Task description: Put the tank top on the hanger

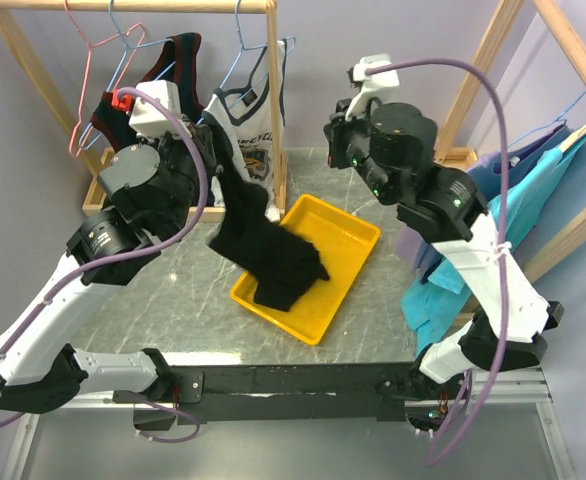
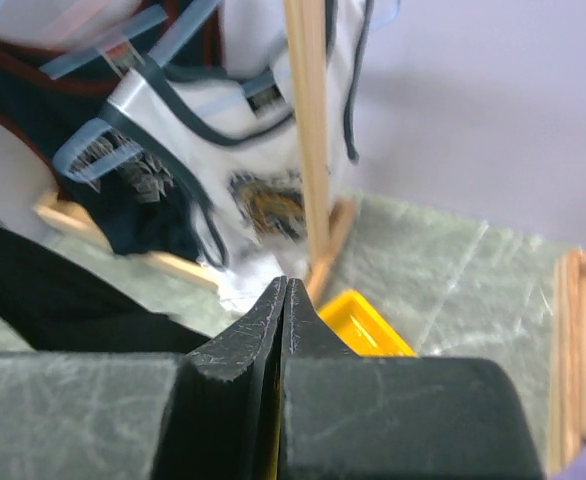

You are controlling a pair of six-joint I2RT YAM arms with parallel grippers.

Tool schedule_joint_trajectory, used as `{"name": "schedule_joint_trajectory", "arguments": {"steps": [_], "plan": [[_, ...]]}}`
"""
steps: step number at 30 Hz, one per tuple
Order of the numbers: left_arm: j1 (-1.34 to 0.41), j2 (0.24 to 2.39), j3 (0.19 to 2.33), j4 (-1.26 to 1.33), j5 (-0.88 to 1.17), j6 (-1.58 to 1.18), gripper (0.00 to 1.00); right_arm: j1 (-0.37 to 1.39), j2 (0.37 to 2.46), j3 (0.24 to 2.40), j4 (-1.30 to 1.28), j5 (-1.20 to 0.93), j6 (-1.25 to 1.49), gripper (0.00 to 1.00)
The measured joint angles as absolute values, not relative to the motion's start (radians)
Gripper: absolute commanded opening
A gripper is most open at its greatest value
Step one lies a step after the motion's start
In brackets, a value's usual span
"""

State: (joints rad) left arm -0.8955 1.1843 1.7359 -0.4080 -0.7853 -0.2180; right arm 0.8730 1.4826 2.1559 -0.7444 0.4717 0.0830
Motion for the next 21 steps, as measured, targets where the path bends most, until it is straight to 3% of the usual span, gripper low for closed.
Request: {"name": "schedule_joint_trajectory", "arguments": {"steps": [2,3,6,9,14,15,21], "plan": [[-0.891,1.199,1.752,-0.398,-0.784,-0.187,0.01,0.845,1.482,2.11,-0.748,0.455,0.091,0.05],[-0.891,1.211,1.769,-0.396,-0.782,-0.176,0.01,0.825,1.48,2.085,-0.746,0.439,0.103,0.22],[-0.89,1.258,1.835,-0.392,-0.763,-0.16,0.01,0.787,1.435,1.943,-0.709,0.38,0.157,0.4],[-0.89,1.269,1.836,-0.386,-0.742,-0.153,0.01,0.787,1.327,1.676,-0.62,0.248,0.211,0.5],[-0.89,1.266,1.814,-0.387,-0.722,-0.152,0.01,0.796,1.206,1.262,-0.362,-0.027,0.348,0.5],[-0.89,1.266,1.814,-0.388,-0.721,-0.153,0.01,0.803,1.2,1.208,-0.313,-0.062,0.378,0.54],[-0.89,1.268,1.814,-0.394,-0.711,-0.17,0.01,0.937,1.153,0.997,-0.07,-0.068,0.541,0.54]]}}
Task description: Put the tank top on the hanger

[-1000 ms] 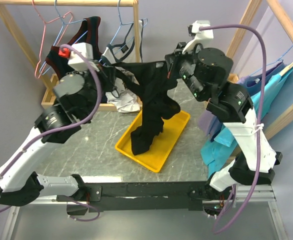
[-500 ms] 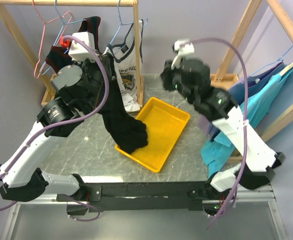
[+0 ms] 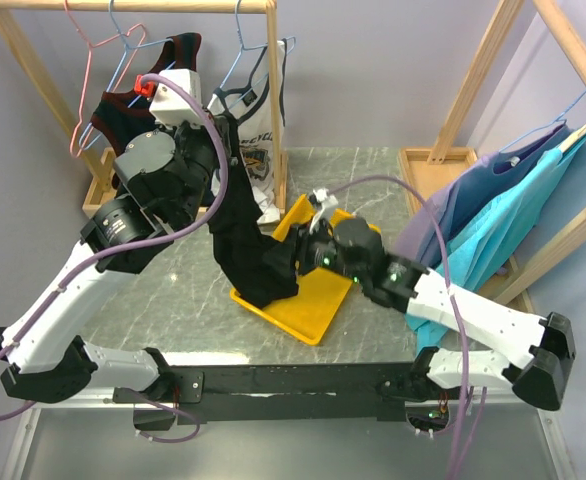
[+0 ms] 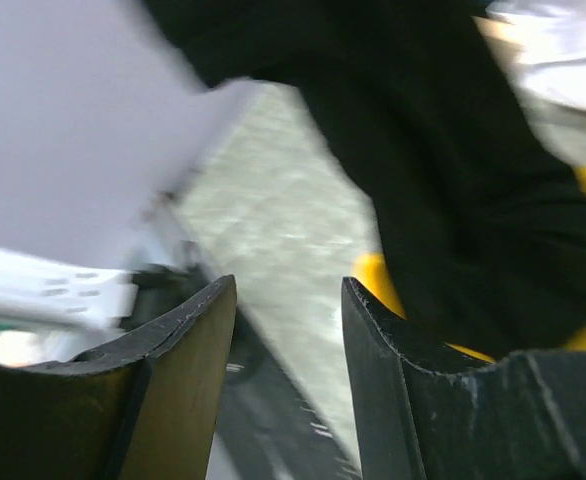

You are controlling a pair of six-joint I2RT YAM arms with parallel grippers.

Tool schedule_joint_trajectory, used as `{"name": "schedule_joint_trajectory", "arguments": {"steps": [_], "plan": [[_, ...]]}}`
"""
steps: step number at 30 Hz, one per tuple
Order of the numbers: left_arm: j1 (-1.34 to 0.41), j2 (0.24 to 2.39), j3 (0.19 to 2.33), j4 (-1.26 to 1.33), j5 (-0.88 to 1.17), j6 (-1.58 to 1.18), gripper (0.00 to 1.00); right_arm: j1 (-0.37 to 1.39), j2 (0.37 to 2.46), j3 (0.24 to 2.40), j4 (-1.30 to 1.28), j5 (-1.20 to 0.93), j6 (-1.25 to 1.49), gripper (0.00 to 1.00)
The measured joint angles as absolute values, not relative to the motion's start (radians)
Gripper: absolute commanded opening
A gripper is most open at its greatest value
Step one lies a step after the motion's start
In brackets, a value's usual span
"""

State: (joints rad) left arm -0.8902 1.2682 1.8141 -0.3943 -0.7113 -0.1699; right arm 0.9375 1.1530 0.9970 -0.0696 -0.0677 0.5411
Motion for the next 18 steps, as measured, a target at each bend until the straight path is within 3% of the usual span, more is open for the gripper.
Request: {"name": "schedule_joint_trajectory", "arguments": {"steps": [10,18], "plan": [[-0.89,1.293,1.814,-0.413,-0.685,-0.202,0.01,1.009,1.177,0.937,0.315,0.043,0.735,0.56],[-0.89,1.314,1.814,-0.432,-0.673,-0.205,0.01,1.04,1.335,1.003,0.399,0.141,0.829,0.58]]}}
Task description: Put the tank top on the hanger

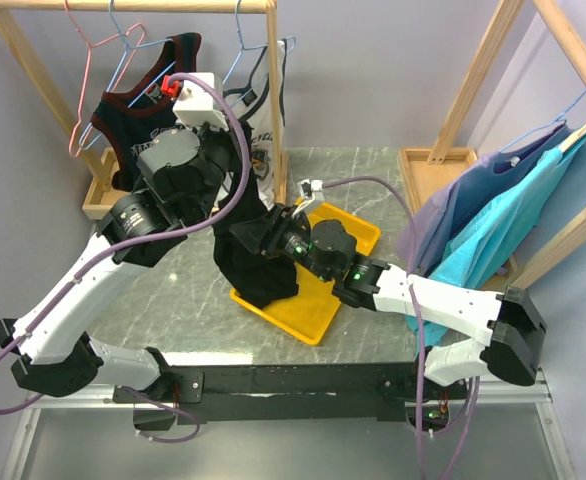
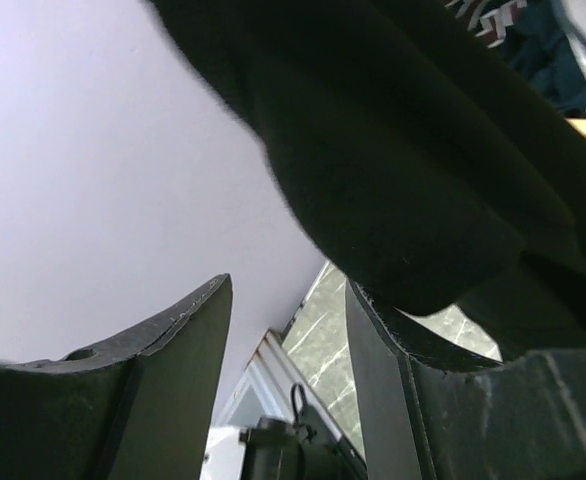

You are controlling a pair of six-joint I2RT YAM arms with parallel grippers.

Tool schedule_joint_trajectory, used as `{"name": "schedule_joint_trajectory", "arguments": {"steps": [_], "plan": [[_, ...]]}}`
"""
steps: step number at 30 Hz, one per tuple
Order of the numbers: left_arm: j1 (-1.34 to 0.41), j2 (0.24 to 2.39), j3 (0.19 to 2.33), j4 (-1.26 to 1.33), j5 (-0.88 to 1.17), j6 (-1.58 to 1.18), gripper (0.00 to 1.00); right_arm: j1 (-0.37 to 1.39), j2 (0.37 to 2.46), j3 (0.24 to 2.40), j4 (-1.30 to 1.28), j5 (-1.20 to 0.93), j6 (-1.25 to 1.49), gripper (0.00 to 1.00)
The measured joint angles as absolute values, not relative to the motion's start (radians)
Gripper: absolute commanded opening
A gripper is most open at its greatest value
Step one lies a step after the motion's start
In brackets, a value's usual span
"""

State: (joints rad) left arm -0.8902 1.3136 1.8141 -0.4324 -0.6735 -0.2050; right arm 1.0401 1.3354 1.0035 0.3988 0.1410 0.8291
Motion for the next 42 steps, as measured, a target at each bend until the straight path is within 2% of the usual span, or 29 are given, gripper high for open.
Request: {"name": "schedule_joint_trajectory", "arguments": {"steps": [8,31,33,36,37,38,39,42], "plan": [[-0.89,1.314,1.814,-0.432,-0.674,-0.204,0.01,1.079,1.339,0.995,0.407,0.266,0.878,0.6],[-0.89,1.312,1.814,-0.433,-0.673,-0.204,0.01,1.097,1.51,1.091,0.404,0.363,0.927,0.6],[-0.89,1.312,1.814,-0.433,-0.673,-0.204,0.01,1.097,1.52,1.1,0.403,0.378,0.926,0.56],[-0.89,1.309,1.814,-0.433,-0.673,-0.204,0.01,1.097,1.527,1.113,0.405,0.403,0.917,0.3],[-0.889,1.308,1.814,-0.433,-0.674,-0.204,0.01,1.097,1.526,1.113,0.404,0.41,0.913,0.11],[-0.889,1.306,1.814,-0.433,-0.675,-0.202,0.01,1.097,1.526,1.114,0.404,0.421,0.908,0.03],[-0.889,1.303,1.814,-0.432,-0.678,-0.2,0.01,1.097,1.526,1.114,0.4,0.429,0.901,0.0],[-0.885,1.281,1.795,-0.431,-0.695,-0.191,0.01,1.097,1.507,1.115,0.347,0.448,0.89,0.0]]}}
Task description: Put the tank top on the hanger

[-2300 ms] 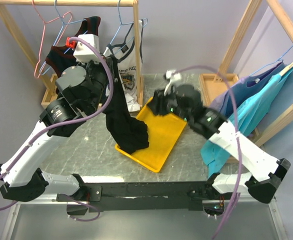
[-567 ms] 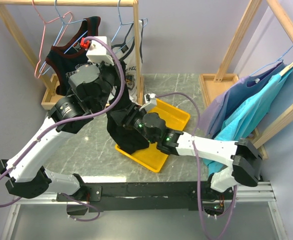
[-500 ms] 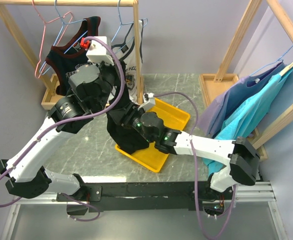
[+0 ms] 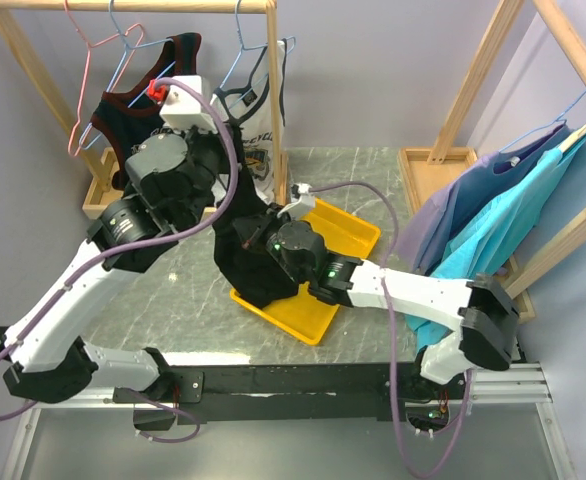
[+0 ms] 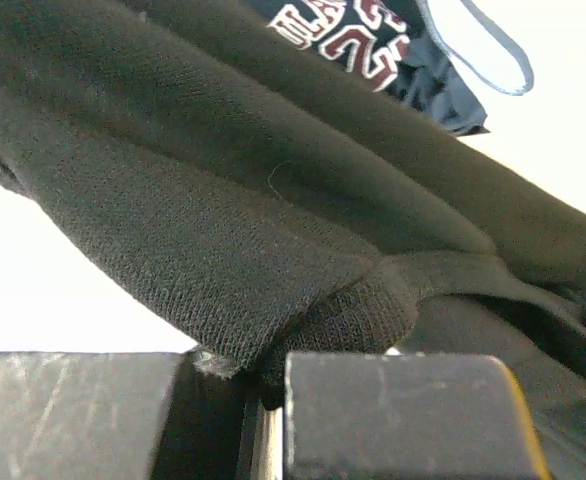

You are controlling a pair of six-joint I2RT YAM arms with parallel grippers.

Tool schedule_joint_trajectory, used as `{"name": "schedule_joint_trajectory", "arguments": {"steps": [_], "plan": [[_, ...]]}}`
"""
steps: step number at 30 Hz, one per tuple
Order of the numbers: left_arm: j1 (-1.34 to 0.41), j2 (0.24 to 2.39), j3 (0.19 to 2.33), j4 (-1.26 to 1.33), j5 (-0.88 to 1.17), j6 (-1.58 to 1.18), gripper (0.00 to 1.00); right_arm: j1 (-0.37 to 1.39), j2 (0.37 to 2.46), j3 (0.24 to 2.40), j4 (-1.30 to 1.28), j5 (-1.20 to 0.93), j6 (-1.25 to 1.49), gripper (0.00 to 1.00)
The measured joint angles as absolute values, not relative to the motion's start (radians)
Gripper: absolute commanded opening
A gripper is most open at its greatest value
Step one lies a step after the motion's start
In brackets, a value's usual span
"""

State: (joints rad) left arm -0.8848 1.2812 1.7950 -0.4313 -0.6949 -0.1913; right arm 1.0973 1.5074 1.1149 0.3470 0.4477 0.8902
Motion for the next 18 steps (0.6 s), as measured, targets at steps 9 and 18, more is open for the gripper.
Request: {"name": "schedule_joint_trajectory", "arguments": {"steps": [9,18], "plan": [[-0.694,1.215,1.709,-0.43,-0.668,-0.208,0.01,1.034,1.143,1.163,0.047,0.482,0.769,0.0],[-0.62,1.382,1.957,-0.433,-0.547,-0.213,0.01,0.631,1.258,1.692,-0.208,0.145,0.597,0.0]]}}
